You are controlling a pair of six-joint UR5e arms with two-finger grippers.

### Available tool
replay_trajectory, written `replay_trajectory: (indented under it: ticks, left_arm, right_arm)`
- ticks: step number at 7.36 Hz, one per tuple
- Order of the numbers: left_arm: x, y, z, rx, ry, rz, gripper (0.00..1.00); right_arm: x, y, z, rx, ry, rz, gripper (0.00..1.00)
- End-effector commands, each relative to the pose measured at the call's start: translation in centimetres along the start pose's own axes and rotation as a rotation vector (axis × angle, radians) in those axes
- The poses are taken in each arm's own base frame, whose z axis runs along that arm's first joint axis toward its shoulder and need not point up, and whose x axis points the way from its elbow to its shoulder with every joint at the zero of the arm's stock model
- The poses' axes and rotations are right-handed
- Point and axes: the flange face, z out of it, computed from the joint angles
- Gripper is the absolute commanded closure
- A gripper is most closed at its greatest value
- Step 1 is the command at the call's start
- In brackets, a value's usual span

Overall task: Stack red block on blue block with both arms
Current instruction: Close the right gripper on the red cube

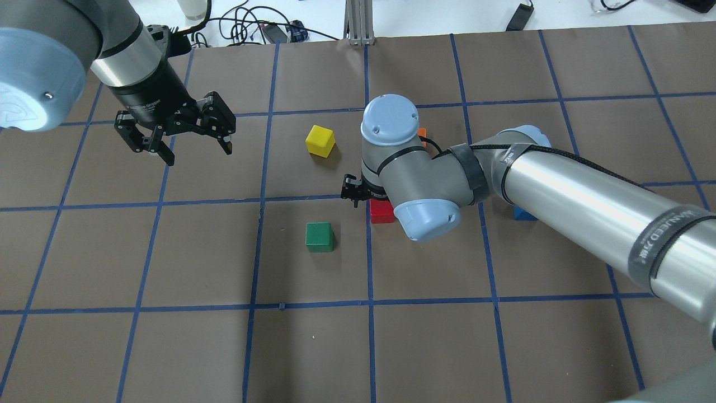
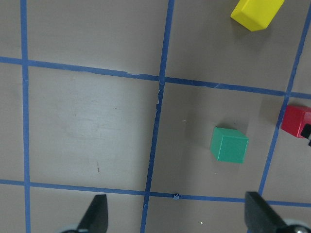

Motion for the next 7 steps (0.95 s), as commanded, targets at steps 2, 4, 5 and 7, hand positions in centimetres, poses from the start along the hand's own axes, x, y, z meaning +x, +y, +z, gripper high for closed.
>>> replay_trajectory:
  ticks: [2,4,5,7]
  left_arm:
    - [-0.5,-0.1,0.0,0.0,0.004,-0.007,0.0]
    - [-0.9,-0.2,0.1,-0.004,0.011,-0.014,0.0]
    - [-1.1,-0.3,0.0,-0.002,0.014,-0.02,0.0]
    - [-1.2,-0.4,-0.2,0.003,0.016,-0.021,0.0]
  right_arm:
    - [0.4,-0.4,0.9,0.036,0.057,-0.005,0.34]
    - [0.4,-0.4,0.7,0.037,0.062,-0.01,0.78]
    - [0.4,-0.5,0.5,0.037,0.062,-0.011,0.88]
    - [3.7,-1.4,-4.3,0.063,0.123,0.016,0.89]
